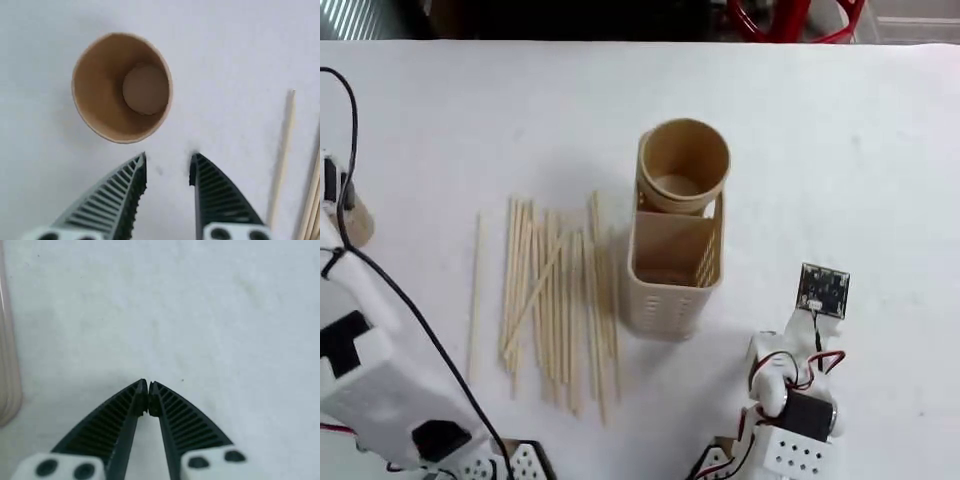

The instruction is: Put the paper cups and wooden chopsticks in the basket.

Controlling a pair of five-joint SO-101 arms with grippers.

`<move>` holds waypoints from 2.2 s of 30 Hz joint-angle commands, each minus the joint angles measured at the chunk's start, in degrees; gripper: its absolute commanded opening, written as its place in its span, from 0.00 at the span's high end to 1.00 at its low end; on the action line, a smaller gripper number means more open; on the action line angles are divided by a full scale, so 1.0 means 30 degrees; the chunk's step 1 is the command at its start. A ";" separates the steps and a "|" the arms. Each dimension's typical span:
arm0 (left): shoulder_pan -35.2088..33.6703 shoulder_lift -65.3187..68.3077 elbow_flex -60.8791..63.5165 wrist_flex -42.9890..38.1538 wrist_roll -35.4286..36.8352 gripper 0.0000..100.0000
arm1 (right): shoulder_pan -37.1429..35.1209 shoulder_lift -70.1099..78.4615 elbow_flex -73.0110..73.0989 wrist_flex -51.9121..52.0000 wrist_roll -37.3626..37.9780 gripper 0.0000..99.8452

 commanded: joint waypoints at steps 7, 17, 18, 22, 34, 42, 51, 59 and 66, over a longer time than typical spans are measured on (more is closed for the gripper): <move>-0.0220 0.2623 -0.1758 -0.1143 -0.0029 0.84 | 0.0103 -0.0132 0.0176 0.0103 0.0000 0.98; -0.0190 0.4733 -0.1758 -0.3223 0.0000 0.85 | 0.0103 -0.0132 0.0176 0.0103 0.0000 0.98; -0.0190 0.5055 -0.1758 -0.3370 0.0000 0.85 | 0.0103 -0.0132 0.0176 0.0103 0.0000 0.98; -0.0015 0.6139 -0.1758 -0.3399 -0.0147 0.90 | 0.0103 -0.0132 0.0176 0.0103 0.0000 0.98; 0.2799 0.2212 -0.5128 0.1934 0.0029 0.98 | 0.0103 -0.0132 0.0176 0.0103 0.0000 0.98; 0.6198 -0.5231 -0.2256 0.2081 0.1934 0.98 | 0.0103 -0.0132 0.0176 0.0103 0.0000 0.98; 1.4784 -1.6718 0.5919 -0.0821 0.3106 0.98 | 0.0103 -0.0132 0.0176 0.0103 0.0000 0.98; 2.1758 -1.9795 1.0901 -0.6623 0.2989 0.98 | 0.0103 -0.0132 0.0176 0.0103 0.0000 0.98; 2.4278 -1.9795 1.3744 -1.0725 0.1963 0.98 | 0.0103 -0.0132 0.0176 0.0103 0.0000 0.98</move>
